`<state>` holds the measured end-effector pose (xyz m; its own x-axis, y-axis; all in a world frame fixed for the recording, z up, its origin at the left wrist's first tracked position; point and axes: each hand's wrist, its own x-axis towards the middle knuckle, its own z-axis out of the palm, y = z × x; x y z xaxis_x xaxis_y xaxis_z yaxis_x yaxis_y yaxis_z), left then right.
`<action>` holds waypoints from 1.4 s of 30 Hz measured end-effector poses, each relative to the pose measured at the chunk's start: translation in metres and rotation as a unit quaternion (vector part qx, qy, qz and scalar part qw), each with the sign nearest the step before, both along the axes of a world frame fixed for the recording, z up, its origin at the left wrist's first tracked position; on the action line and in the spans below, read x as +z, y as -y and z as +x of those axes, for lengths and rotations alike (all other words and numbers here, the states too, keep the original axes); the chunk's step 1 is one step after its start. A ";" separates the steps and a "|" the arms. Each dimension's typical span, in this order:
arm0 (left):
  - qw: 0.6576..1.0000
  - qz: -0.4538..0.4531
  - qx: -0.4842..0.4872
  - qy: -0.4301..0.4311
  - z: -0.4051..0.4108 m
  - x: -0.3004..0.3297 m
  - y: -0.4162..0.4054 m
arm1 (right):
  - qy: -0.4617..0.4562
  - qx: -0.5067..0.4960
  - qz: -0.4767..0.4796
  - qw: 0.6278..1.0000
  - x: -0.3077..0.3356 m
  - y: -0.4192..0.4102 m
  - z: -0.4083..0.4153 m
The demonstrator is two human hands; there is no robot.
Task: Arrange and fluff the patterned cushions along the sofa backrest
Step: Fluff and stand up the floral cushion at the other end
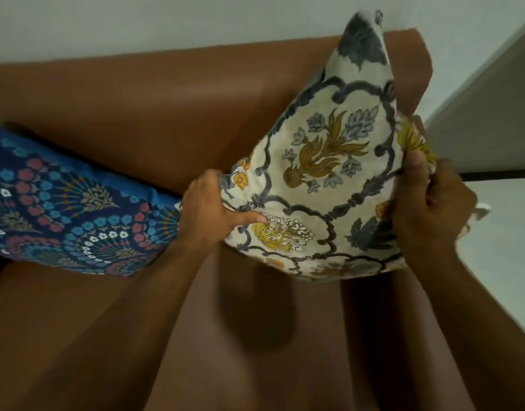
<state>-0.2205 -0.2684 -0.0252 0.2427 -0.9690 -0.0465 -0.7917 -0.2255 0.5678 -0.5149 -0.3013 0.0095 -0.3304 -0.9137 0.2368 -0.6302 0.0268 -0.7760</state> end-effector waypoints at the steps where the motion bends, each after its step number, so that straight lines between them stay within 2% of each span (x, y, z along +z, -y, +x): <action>1: 1.000 -0.005 -0.014 0.007 -0.002 -0.003 0.008 | -0.015 0.001 -0.012 1.000 0.000 0.005 -0.003; 5: 0.995 0.030 -0.071 0.057 -0.012 -0.018 0.038 | -0.054 0.016 0.019 0.998 -0.022 0.017 -0.022; 10: 0.992 0.067 -0.089 0.055 -0.014 -0.024 0.038 | -0.078 0.039 0.007 0.996 -0.030 0.028 -0.027; 13: 0.995 0.035 -0.078 0.054 -0.013 -0.015 0.032 | -0.102 0.024 -0.007 0.995 -0.024 0.018 -0.032; 15: 0.997 -0.017 -0.055 0.053 -0.023 -0.006 0.022 | -0.099 0.072 -0.014 0.992 -0.021 0.009 -0.033; 17: 0.993 -0.049 -0.076 0.079 -0.040 -0.004 0.012 | -0.096 0.138 0.001 0.986 -0.029 0.001 -0.038; 19: 0.988 -0.028 -0.117 0.093 -0.052 -0.012 0.010 | -0.132 0.158 0.029 0.978 -0.048 -0.002 -0.046; 21: 0.991 0.012 -0.113 0.067 -0.053 -0.016 0.019 | -0.181 0.134 0.087 0.970 -0.063 0.002 -0.059; 23: 0.996 0.002 -0.080 0.034 -0.050 -0.010 0.024 | -0.184 0.067 0.123 0.973 -0.062 0.009 -0.072; 25: 0.997 -0.061 -0.041 0.005 -0.056 0.002 0.012 | -0.147 0.012 0.092 0.985 -0.051 0.011 -0.076; 26: 0.995 -0.094 -0.031 -0.002 -0.062 0.008 0.000 | -0.131 0.017 0.052 0.990 -0.041 0.007 -0.070; 28: 0.991 -0.109 -0.068 0.034 -0.074 0.003 -0.021 | -0.147 0.091 0.000 0.985 -0.030 -0.006 -0.051; 30: 0.986 -0.062 -0.123 0.092 -0.078 -0.016 -0.023 | -0.205 0.156 0.030 0.966 -0.042 -0.009 -0.037; 31: 0.985 -0.041 -0.128 0.108 -0.076 -0.023 -0.017 | -0.223 0.155 0.063 0.960 -0.051 -0.006 -0.035; 35: 0.983 -0.039 -0.156 0.094 -0.064 -0.018 0.010 | -0.210 0.123 0.157 0.957 -0.059 0.016 -0.051; 37: 0.991 -0.025 -0.117 0.062 -0.058 -0.011 0.003 | -0.228 0.148 0.132 0.953 -0.055 0.013 -0.060; 39: 0.999 0.025 -0.031 0.034 -0.053 -0.007 -0.002 | -0.224 0.143 0.095 0.959 -0.048 0.011 -0.061; 42: 0.999 0.030 0.011 0.004 -0.054 -0.003 0.001 | -0.176 0.113 0.118 0.971 -0.040 0.008 -0.050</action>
